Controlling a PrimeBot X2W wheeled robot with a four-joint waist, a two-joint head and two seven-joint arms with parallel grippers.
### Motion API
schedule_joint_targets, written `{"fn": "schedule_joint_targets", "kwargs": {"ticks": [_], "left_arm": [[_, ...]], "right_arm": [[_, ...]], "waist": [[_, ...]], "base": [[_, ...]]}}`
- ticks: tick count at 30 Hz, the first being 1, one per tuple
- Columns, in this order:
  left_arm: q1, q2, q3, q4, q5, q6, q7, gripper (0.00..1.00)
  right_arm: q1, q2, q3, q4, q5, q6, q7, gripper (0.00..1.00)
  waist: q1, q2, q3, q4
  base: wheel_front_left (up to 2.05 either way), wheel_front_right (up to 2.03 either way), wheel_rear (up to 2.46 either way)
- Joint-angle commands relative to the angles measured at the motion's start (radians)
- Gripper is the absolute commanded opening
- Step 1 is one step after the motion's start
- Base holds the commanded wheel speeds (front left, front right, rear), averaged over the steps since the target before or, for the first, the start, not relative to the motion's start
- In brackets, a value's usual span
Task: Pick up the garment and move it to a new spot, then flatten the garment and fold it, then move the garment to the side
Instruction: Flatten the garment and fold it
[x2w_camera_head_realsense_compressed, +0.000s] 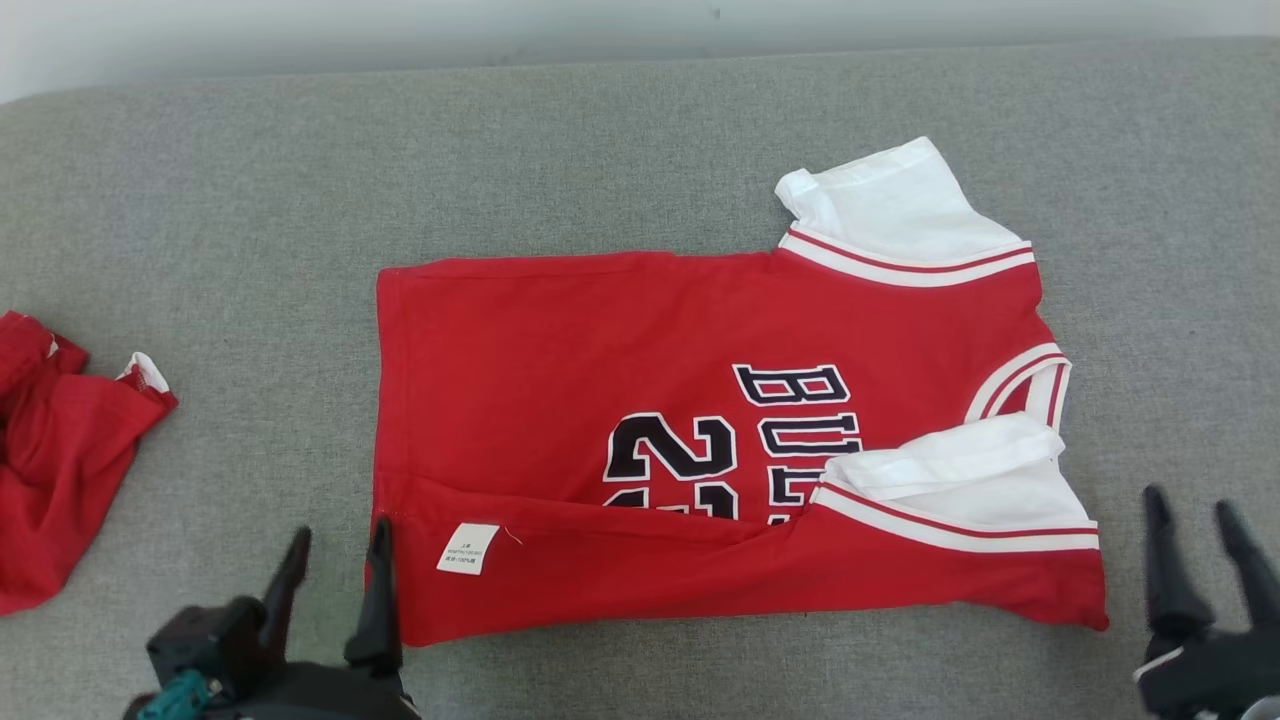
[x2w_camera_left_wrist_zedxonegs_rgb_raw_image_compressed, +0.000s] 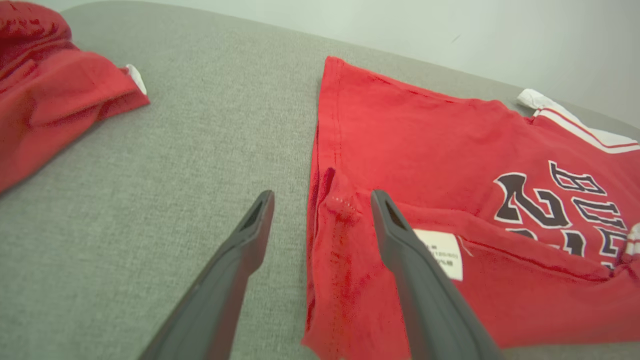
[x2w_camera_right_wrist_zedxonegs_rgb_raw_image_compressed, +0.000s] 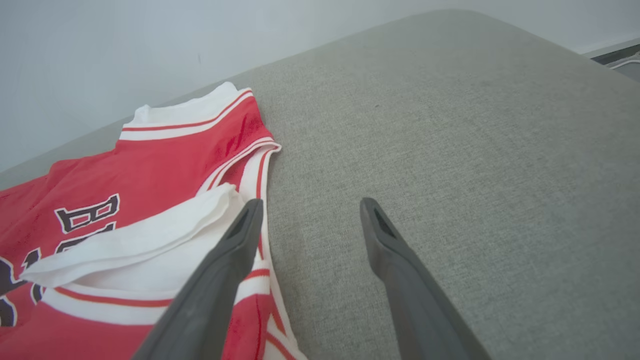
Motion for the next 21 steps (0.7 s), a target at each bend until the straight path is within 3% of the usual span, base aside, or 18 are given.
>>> {"fn": "schedule_joint_targets", "kwargs": {"ticks": [1, 9, 15, 21], "left_arm": [[-0.010, 0.010, 0.003, -0.003, 0.013, 0.002, -0.006, 1.00], [-0.150, 0.026, 0.030, -0.031, 0.064, 0.009, -0.063, 1.00], [-0.305, 0.022, 0.023, -0.002, 0.076, -0.004, -0.052, 1.00], [-0.454, 0.009, -0.030, 0.104, 0.036, -0.069, 0.049, 1.00]], "right_arm": [[-0.015, -0.004, -0.008, -0.003, -0.006, -0.001, -0.005, 1.00], [-0.221, -0.040, -0.084, 0.012, -0.005, -0.001, -0.032, 1.00], [-0.438, -0.101, -0.069, 0.085, 0.007, -0.001, -0.039, 1.00], [-0.654, -0.187, 0.025, 0.203, 0.016, -0.001, -0.003, 1.00]], "waist": [[0.0000, 0.0000, -0.001, -0.001], [0.0000, 0.0000, 0.009, -0.010], [0.0000, 0.0000, 0.038, 0.004], [0.0000, 0.0000, 0.086, 0.037]], "base": [[0.00, 0.00, 0.00], [0.00, 0.00, 0.00], [0.00, 0.00, 0.00], [0.00, 0.00, 0.00]]}}
